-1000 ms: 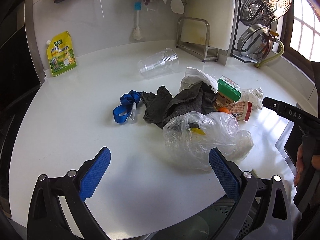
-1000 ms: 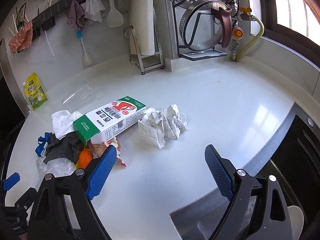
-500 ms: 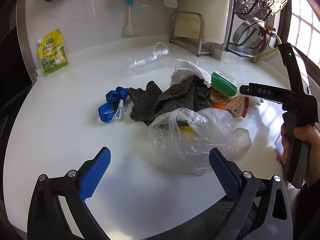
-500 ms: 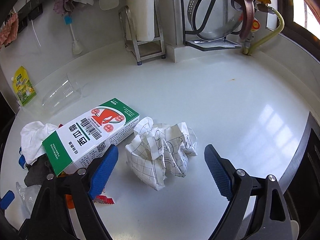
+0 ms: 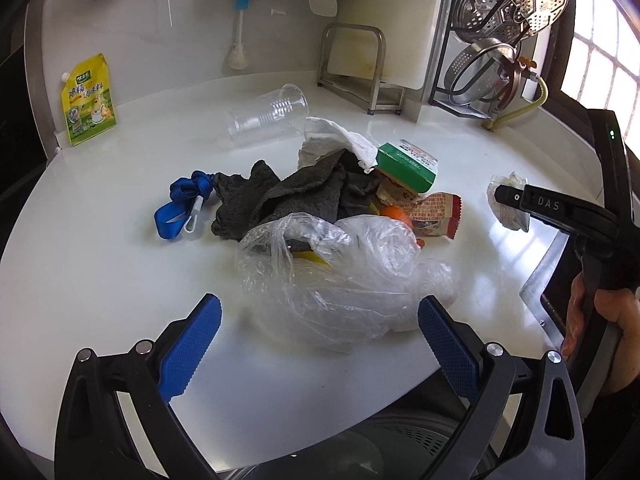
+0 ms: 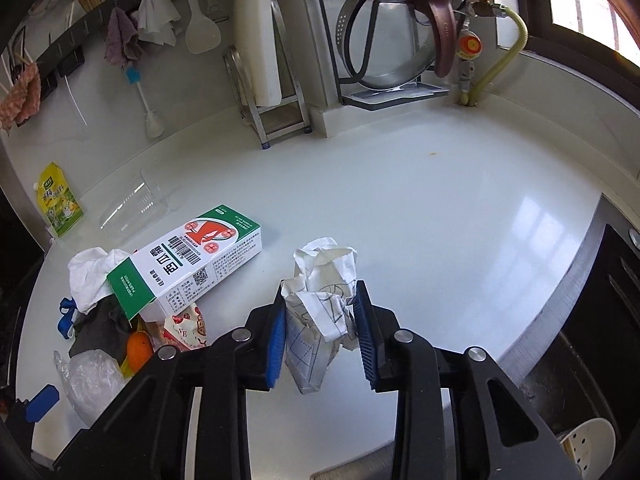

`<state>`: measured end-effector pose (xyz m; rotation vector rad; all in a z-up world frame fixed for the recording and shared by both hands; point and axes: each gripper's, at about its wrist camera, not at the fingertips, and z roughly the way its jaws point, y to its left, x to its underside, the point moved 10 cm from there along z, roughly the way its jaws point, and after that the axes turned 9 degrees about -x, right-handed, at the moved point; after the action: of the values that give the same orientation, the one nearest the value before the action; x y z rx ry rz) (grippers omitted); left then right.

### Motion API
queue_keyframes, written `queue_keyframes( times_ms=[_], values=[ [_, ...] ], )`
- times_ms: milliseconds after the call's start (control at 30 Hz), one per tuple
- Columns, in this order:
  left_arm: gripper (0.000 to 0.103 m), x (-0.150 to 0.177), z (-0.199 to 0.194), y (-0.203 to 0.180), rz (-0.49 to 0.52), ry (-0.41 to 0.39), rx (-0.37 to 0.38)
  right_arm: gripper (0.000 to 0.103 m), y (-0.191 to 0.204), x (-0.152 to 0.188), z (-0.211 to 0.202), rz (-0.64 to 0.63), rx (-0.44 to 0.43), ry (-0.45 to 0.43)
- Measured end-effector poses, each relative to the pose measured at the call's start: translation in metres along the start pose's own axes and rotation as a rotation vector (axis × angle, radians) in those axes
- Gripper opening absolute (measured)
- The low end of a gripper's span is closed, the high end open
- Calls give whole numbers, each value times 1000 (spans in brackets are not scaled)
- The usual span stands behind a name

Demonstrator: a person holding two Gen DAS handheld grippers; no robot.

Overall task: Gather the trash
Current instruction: 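Grasp the crumpled white paper with the right tool, then grasp and lift the clear plastic bag with the left tool while the right tool holds the paper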

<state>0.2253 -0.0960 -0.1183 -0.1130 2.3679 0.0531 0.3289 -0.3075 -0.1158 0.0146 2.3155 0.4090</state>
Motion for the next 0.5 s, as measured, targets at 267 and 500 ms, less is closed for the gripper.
queue_keyframes(
  times_ms=[267,500],
  values=[
    [97,-16,-10,-28,61,-78,-5,30,-23,4,-37,108,-33,-81],
    [97,-7,15,-33,104,-33,-59,30,-18,1,-33,117,-63,-80]
  ],
)
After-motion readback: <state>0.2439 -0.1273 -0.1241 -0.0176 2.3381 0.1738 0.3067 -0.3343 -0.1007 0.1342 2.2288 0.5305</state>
